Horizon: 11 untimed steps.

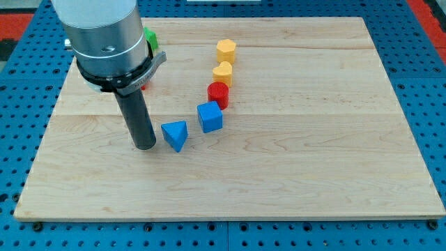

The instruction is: Move the triangle below the cube

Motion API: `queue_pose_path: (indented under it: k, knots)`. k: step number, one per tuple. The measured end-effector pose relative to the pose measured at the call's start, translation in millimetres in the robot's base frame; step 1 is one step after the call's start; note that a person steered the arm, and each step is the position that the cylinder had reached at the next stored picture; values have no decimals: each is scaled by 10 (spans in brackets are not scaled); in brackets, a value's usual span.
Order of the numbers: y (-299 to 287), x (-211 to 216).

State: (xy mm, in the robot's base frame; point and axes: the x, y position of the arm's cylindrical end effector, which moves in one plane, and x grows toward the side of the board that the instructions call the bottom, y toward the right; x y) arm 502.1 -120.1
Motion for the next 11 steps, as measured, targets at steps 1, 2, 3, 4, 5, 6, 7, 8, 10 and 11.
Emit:
queue_pose_path:
  k: [1,2,3,4,5,6,7,8,10,11]
  knots:
    - [59,-56]
    - [146,-116]
    - [155,-191]
    - [173,-223]
    - [173,-237]
    - [205,-318]
    - [330,-306]
    - [525,-220]
    - [652,-100]
    - [494,-141]
